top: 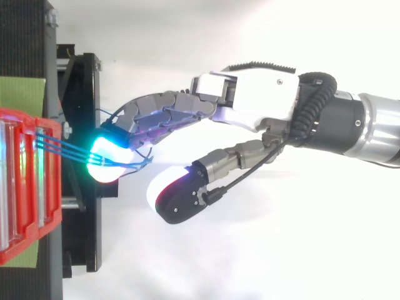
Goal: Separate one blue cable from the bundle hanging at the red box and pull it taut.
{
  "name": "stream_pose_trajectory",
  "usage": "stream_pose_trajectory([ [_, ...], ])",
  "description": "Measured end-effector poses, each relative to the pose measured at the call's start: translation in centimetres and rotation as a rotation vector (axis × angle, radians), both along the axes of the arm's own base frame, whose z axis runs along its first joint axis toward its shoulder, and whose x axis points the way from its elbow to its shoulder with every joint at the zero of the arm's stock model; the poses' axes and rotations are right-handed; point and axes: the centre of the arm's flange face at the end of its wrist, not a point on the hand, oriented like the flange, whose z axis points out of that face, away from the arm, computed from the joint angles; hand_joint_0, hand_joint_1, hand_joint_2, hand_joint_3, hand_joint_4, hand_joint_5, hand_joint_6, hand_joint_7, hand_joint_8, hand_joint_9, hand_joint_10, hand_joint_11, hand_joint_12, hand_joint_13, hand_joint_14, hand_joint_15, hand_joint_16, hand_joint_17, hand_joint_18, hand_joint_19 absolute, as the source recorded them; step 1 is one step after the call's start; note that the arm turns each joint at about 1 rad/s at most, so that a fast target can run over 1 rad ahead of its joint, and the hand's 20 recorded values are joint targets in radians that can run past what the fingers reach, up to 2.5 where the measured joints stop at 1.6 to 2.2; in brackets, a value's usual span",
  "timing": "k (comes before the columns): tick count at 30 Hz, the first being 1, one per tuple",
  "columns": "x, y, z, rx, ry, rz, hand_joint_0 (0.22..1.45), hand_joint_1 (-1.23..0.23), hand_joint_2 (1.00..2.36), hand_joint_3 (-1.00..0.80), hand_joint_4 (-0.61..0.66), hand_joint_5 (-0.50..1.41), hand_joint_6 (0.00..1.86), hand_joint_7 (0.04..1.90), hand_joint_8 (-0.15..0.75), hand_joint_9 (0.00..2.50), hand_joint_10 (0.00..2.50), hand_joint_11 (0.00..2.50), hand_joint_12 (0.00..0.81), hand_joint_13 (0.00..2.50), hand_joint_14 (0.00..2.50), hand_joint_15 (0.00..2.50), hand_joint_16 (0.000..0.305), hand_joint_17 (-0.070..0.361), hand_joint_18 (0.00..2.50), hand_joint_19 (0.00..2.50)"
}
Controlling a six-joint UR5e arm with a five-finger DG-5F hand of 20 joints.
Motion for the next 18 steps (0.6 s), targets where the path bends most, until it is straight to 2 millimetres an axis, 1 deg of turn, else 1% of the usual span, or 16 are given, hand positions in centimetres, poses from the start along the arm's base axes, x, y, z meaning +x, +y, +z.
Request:
stream_pose_trajectory([
  [5,0.06,0.27,0.06,0.004,-0.004,0.002,0.6,-0.63,1.0,-0.5,0.31,-0.18,0.5,0.84,0.282,0.53,0.0,0.13,0.314,0.62,0.01,0.23,0.039,0.089,0.5,0.4],
  [12,0.37,0.6,0.56,0.007,-0.01,0.003,0.6,-0.63,1.0,-0.5,0.31,-0.17,0.5,0.86,0.284,0.55,0.01,0.17,0.316,0.63,0.01,0.24,0.04,0.089,0.51,0.41],
  [18,0.44,0.63,0.61,0.029,-0.009,0.007,0.6,-0.62,1.0,-0.5,0.32,-0.17,0.5,0.89,0.29,0.57,0.01,0.19,0.314,0.64,0.01,0.25,0.039,0.089,0.52,0.41],
])
